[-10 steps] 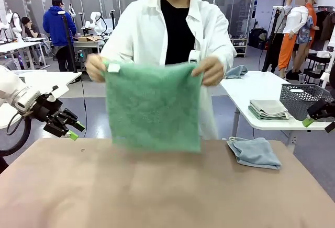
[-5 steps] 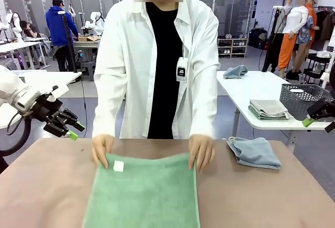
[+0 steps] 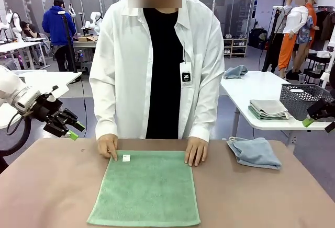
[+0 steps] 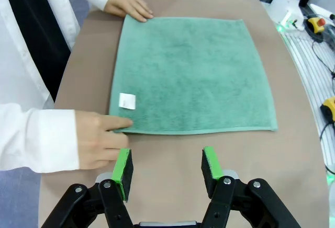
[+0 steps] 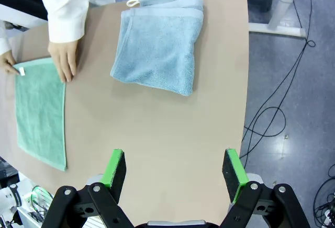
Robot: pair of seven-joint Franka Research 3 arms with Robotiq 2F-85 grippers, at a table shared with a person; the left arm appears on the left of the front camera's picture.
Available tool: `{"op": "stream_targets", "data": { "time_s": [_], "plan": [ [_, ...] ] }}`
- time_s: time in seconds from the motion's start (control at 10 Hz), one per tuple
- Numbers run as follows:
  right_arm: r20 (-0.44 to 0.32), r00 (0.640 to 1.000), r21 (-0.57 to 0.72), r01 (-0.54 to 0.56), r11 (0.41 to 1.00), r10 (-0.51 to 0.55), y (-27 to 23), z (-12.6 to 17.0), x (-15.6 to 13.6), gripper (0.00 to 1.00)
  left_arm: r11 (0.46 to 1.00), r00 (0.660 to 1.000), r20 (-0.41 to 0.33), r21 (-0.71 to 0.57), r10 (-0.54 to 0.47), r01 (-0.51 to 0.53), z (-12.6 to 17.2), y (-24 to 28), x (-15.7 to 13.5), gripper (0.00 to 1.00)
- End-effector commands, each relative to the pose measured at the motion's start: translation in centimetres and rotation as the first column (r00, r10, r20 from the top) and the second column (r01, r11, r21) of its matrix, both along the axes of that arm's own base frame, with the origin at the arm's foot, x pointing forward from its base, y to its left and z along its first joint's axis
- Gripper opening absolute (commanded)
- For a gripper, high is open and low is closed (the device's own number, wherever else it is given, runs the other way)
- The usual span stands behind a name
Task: Fold the towels and place them in the basket.
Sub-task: When a person lays out a Towel with hook on the table, fold it in half twice.
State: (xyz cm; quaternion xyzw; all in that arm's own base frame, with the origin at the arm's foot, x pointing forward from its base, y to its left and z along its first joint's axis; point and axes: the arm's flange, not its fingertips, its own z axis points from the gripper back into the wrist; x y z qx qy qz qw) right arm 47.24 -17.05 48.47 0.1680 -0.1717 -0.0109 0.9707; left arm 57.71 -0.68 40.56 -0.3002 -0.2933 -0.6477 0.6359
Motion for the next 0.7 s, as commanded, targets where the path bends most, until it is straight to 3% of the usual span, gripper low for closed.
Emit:
{"op": "stream_targets", "data": {
  "time_s": [0.0, 0.6],
  "plan": [
    [-0.014, 1.0, -0.002, 0.004, 1.0, -0.004, -0.03, 0.42, 0.23, 0.93, 1.0, 1.0, 0.011, 0.0, -0.01, 0.01, 0.02, 0.03, 0.0, 0.68],
    [-0.014, 1.0, -0.002, 0.004, 1.0, -0.004, -0.03, 0.42, 0.23, 0.93, 1.0, 1.0, 0.011, 0.0, -0.01, 0.01, 0.02, 0.03, 0.0, 0.68]
  ]
}}
